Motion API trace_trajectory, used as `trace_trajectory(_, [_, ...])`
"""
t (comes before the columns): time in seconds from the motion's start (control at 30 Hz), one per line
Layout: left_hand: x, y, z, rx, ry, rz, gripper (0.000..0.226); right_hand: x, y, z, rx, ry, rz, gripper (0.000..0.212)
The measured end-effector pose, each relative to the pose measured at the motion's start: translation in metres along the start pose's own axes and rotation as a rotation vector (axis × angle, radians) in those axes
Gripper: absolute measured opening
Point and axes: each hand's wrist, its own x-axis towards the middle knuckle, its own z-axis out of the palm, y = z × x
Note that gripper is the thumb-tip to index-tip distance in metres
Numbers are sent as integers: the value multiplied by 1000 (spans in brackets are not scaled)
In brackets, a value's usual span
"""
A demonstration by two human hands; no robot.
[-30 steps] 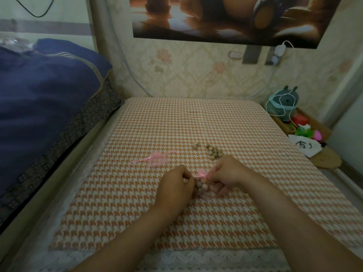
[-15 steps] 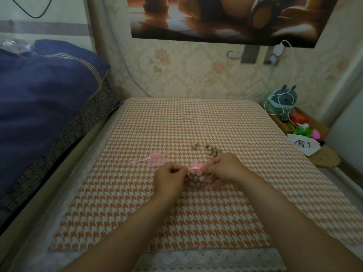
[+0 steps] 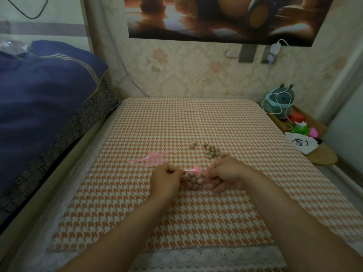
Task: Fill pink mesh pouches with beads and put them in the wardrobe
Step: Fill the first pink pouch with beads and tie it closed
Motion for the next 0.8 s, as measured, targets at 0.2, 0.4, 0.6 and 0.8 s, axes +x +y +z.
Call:
trace_trajectory(0.2, [-13, 15, -2, 385, 15, 259, 8, 2, 6, 1, -41, 33, -75, 6])
trace_trajectory(0.4, [-3, 14, -3, 423, -316, 283, 47, -4, 3, 7, 4, -47, -113, 20])
trace_trajectory(0.6, [-4, 20, -16, 407, -269, 319, 35, -2, -3, 30, 65, -20, -161, 25])
trace_trajectory(0.8, [-5, 28, -72, 470, -133, 357, 32, 1, -31, 74, 286, -24, -160, 36])
